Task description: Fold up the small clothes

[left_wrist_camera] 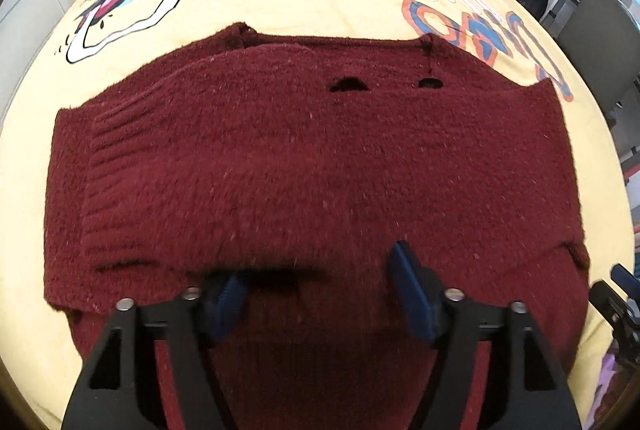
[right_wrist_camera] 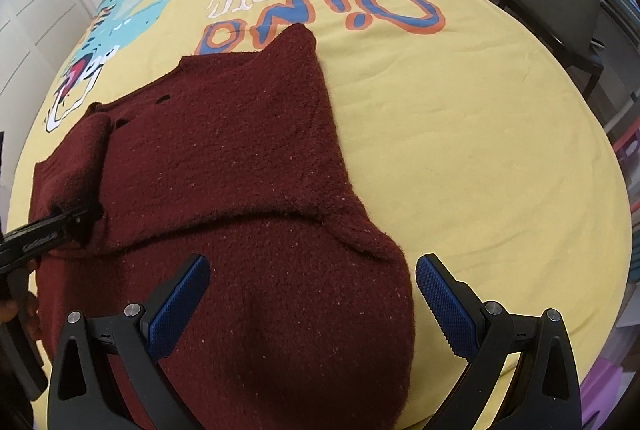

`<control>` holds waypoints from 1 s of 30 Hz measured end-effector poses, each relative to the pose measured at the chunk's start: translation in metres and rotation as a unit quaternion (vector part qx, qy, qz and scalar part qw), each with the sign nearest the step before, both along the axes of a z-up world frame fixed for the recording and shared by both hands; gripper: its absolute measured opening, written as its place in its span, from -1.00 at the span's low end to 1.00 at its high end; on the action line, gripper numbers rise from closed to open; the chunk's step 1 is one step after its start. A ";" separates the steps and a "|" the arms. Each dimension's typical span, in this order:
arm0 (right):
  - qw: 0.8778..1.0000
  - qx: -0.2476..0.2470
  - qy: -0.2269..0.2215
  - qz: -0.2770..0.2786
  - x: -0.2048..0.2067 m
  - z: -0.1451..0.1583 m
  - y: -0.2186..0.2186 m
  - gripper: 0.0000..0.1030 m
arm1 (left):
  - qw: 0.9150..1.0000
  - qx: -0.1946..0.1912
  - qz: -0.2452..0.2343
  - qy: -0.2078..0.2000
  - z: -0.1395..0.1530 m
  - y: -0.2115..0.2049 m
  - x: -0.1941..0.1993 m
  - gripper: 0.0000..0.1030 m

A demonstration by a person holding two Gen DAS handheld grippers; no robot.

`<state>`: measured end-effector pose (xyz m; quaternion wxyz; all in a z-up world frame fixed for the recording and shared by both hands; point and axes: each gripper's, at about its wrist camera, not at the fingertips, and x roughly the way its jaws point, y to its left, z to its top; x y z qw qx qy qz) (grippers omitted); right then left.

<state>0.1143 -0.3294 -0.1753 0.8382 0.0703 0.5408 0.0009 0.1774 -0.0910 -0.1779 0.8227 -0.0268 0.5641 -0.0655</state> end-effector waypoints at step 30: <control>0.996 -0.031 0.012 0.081 -0.001 -0.005 0.073 0.99 | 0.997 0.040 0.063 0.003 -0.027 0.183 -0.049 0.46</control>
